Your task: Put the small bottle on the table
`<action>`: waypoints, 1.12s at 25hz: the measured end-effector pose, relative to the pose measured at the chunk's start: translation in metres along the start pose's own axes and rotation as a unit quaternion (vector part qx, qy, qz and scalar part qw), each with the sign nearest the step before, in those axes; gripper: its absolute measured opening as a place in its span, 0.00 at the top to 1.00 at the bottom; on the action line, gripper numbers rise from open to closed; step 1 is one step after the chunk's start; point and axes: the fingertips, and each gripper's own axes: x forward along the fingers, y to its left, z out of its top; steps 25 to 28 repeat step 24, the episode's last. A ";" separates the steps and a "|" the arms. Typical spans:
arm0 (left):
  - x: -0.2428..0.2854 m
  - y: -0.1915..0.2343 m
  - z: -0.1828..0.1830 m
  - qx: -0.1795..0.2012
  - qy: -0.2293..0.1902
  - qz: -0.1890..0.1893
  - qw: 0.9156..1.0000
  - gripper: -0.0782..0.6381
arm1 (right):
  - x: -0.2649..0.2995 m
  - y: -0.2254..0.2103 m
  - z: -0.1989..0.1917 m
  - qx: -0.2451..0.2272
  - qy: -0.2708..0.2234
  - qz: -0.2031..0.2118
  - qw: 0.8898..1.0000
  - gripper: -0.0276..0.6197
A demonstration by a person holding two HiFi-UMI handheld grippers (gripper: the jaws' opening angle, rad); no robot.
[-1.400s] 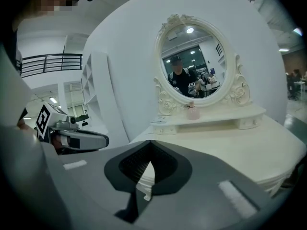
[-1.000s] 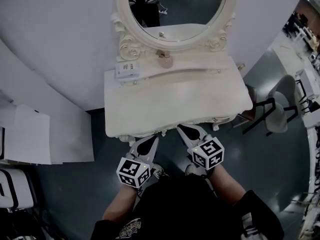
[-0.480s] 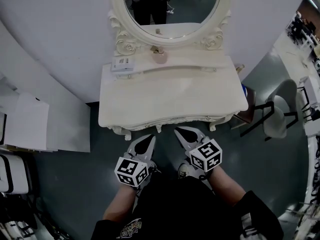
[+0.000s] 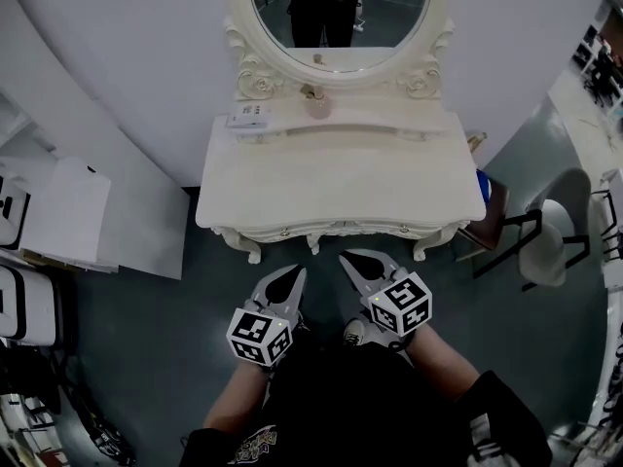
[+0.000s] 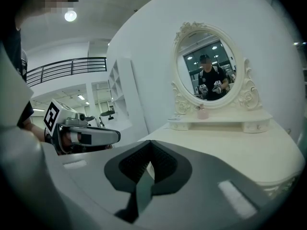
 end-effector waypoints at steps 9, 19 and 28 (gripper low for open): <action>-0.004 -0.030 -0.013 -0.004 -0.005 0.016 1.000 0.89 | -0.021 0.004 -0.007 -0.011 0.002 0.026 1.000 0.91; 0.006 -0.046 -0.019 0.004 0.011 0.009 1.000 0.89 | -0.033 -0.003 -0.014 0.001 -0.004 0.027 1.000 0.91; 0.010 -0.044 -0.013 0.012 0.011 0.008 1.000 0.89 | -0.031 -0.006 -0.009 -0.001 -0.010 0.027 1.000 0.91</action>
